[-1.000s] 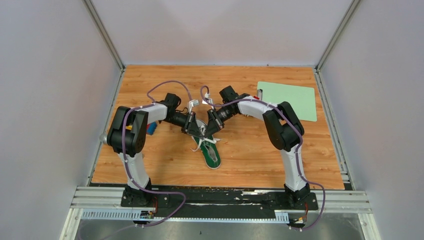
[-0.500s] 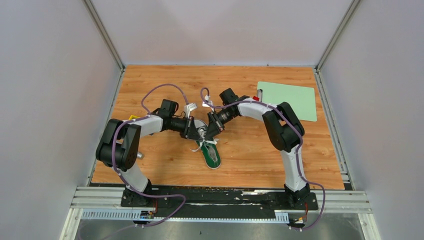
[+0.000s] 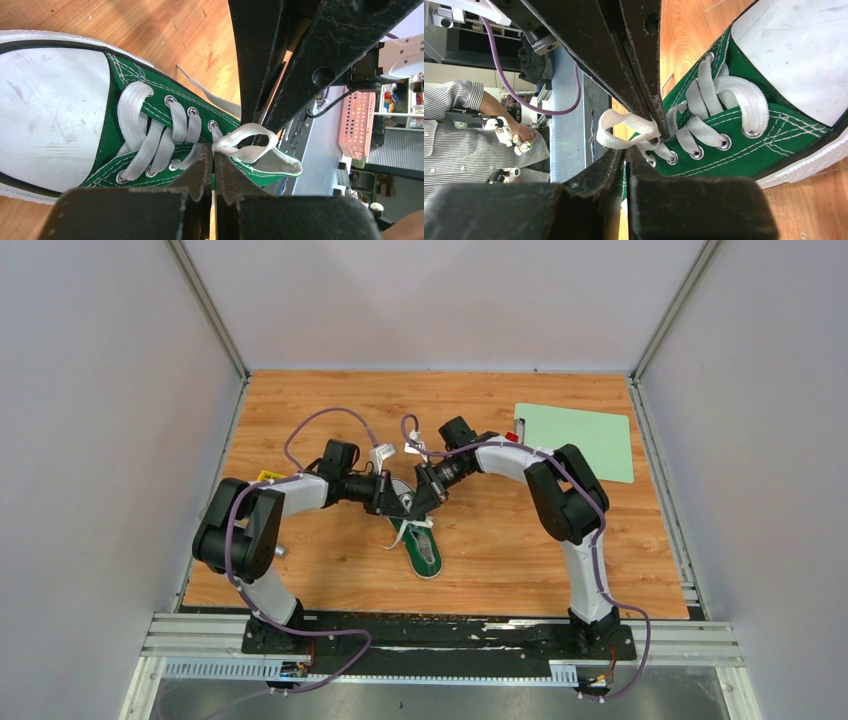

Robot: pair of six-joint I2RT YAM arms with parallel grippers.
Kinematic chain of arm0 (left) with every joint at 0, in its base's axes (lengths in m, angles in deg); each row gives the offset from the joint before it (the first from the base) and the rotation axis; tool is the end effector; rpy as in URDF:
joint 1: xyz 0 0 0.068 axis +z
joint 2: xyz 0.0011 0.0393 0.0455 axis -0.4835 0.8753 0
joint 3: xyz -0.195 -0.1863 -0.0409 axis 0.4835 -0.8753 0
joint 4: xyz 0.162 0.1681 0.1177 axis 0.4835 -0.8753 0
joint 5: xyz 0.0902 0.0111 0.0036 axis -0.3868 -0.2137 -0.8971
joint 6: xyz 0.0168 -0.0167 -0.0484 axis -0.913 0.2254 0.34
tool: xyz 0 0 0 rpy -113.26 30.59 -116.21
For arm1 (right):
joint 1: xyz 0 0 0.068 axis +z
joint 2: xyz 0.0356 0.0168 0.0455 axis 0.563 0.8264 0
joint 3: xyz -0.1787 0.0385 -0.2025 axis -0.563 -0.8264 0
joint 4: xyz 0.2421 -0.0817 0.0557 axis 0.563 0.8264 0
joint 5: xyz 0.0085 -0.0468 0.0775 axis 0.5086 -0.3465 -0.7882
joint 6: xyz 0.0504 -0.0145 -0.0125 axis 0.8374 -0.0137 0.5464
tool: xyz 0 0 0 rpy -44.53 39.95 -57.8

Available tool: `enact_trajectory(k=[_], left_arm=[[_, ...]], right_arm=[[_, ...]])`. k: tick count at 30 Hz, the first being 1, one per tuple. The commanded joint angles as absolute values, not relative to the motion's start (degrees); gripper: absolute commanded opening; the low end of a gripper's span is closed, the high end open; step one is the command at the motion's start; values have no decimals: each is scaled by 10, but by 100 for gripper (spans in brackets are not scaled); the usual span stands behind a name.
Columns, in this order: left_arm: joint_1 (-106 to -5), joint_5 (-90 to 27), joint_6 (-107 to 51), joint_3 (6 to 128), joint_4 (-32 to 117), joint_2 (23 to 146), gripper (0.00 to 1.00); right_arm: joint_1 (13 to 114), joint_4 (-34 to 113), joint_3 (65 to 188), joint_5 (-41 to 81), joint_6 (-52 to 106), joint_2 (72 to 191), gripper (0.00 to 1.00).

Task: Tie the shoes
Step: Cross the shoelace with the shoelace.

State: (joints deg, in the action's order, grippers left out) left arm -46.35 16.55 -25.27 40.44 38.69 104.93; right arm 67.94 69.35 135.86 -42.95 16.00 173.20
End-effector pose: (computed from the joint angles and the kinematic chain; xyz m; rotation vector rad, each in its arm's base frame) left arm 0.2846 -0.1204 0.1514 0.5009 2.3795 -1.4555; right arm 0.3349 0.2635 0.1496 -1.1332 2.2762 1.8385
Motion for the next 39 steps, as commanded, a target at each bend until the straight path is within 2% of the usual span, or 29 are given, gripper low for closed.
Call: enact_trajectory(k=[1,8,14,19,24,31,39], left_arm=[[-472,132,-247,425,449,1061,0],[-477,148,-182,420,517,1098,0],[-477,156,-184,413,527,1104,0],[-478,154,-204,402,526,1082,0],[-479,147,-219,390,548,1079,0],[-479,142,-238,385,539,1059,0],[-479,137,-247,368,532,1023,0]], right_arm=[[688,699,1368,-486,183,1707,6],[690,686,1358,-437,233,1705,10],[673,681,1342,-410,245,1679,30],[629,694,1324,-396,211,1657,35],[621,700,1337,-367,191,1686,34],[636,700,1372,-354,172,1718,14],[656,703,1377,-318,165,1726,12]])
